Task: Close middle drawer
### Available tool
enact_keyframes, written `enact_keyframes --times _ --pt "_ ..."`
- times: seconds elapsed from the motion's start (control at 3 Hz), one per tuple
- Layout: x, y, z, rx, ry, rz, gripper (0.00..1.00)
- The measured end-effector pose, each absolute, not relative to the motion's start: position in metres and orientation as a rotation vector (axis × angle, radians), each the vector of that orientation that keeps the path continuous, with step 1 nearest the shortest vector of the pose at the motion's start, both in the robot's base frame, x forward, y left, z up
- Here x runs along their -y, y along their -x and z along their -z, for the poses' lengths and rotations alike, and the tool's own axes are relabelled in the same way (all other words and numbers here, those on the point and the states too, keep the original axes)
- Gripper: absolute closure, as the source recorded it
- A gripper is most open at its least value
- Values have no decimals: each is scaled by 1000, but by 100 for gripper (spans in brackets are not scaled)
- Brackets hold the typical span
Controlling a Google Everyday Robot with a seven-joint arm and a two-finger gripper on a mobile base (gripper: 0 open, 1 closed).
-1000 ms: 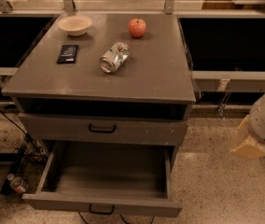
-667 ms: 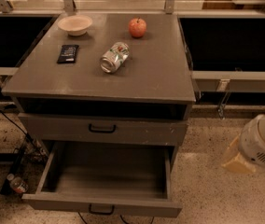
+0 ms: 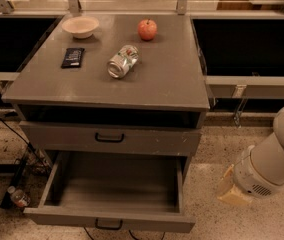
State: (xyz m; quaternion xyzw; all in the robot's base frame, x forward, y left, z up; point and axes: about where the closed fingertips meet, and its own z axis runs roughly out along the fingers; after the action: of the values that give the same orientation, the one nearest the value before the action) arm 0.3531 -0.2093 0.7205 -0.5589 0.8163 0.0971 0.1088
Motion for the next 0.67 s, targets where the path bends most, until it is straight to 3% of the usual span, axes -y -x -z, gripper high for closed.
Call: enact_keyframes --times 0.67 --pt "204 -342 -717 -2376 1618 -292 100"
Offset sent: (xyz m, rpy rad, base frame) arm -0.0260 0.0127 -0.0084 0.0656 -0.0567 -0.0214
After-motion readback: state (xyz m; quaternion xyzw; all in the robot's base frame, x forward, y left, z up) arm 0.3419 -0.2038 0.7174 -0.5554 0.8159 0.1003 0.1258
